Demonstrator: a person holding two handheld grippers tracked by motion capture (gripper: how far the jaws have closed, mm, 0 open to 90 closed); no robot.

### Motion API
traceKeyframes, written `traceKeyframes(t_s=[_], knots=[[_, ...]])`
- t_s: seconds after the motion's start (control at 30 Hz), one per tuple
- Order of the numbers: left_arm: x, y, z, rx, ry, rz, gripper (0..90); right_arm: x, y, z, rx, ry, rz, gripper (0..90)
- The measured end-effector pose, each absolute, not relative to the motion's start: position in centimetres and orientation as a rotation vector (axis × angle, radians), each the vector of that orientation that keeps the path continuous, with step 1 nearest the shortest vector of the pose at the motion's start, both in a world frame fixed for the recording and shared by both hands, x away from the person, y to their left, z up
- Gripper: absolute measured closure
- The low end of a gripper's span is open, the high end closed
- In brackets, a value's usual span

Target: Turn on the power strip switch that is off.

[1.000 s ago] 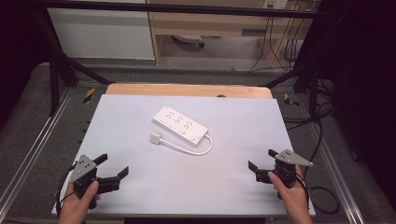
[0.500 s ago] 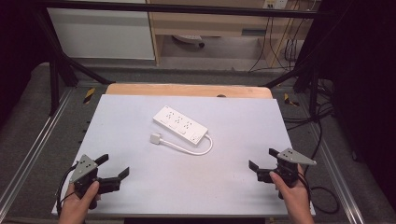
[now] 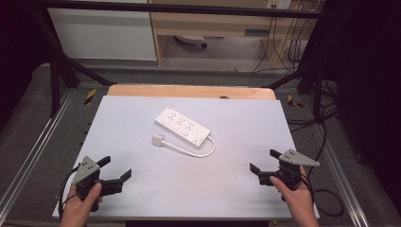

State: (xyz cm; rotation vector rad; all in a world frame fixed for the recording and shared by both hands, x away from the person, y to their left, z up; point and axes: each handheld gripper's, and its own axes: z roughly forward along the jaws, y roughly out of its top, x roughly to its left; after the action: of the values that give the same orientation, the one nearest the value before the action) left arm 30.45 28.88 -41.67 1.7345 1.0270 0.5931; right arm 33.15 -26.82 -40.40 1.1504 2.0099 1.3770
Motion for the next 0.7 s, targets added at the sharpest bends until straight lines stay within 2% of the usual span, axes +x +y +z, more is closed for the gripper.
traceKeyframes(t_s=[0.5, 0.7], knots=[[30.2, 28.7, -41.6, 1.736, 1.004, 0.569, 5.1, 33.2, -25.7, -41.2, 1.137, 2.051, 1.353, 4.1], [30.3, 28.7, -41.6, 1.737, 1.018, 0.576, 5.4, 33.5, -25.0, -40.6, 1.112, 2.056, 1.394, 4.0]])
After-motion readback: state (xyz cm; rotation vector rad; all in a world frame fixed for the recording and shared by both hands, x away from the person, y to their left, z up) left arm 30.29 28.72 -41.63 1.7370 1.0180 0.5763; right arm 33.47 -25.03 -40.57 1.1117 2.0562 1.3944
